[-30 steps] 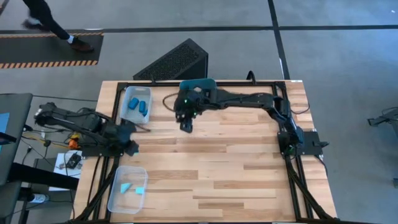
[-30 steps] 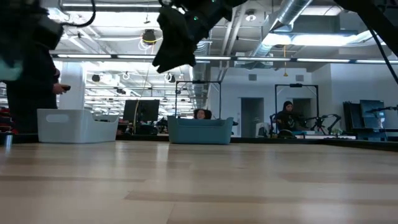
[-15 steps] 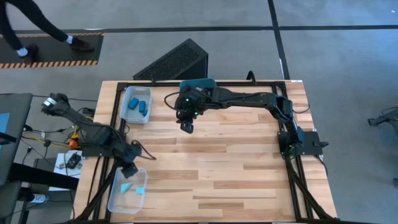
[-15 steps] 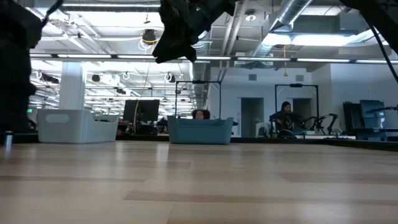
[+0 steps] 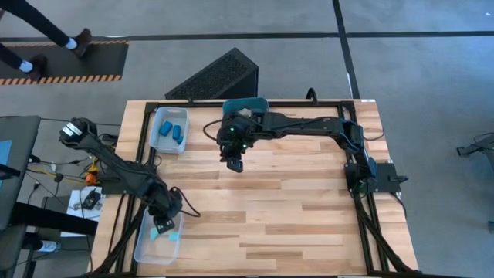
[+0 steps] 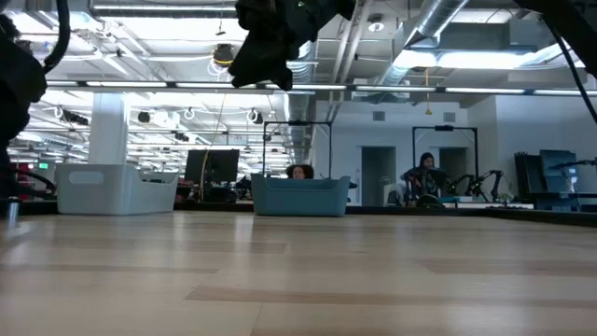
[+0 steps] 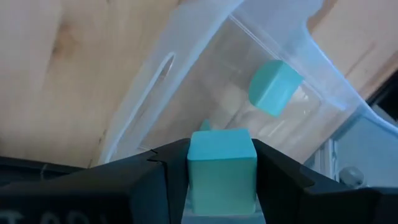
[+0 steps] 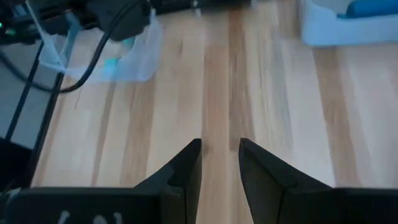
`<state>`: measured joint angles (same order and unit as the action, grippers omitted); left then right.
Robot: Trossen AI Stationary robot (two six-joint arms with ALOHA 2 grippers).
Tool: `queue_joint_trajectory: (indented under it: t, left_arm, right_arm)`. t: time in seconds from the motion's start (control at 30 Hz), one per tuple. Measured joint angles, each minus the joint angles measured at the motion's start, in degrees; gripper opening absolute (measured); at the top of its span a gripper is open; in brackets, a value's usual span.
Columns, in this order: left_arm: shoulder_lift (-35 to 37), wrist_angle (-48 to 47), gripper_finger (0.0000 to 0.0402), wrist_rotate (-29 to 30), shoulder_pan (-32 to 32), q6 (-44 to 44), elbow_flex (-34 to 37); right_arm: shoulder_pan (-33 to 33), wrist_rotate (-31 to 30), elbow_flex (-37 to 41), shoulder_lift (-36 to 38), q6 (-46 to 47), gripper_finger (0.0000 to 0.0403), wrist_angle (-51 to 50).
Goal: Sort & place blocks by color
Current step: Put the light blue block into the transparent bin, then return to Home Position
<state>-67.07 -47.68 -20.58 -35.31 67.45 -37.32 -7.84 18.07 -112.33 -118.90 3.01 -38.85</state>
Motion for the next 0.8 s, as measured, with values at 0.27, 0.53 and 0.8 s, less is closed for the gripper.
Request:
queue_joint_trajectory:
  t: [0.27,0.53,0.8]
  left_arm:
    - [1.50,-0.45,0.0151,5.15,1.25,6.28,0.00]
    - [4.21,-3.15,0.0255,2.64,2.95,-0.84,0.00]
    - [6.18,-3.76,0.0290,-2.34,6.38,-9.68,-1.93]
  right_arm:
    - [-0.61,-0.11,-0.02,4.76,-1.36,0.0127,-1.33]
    - [-5.35,-0.47,-0.02,9.02,-1.53,0.0127,-2.71]
    - [-8.50,-2.28,0.02,13.97,-3.92,0.0126,-6.27]
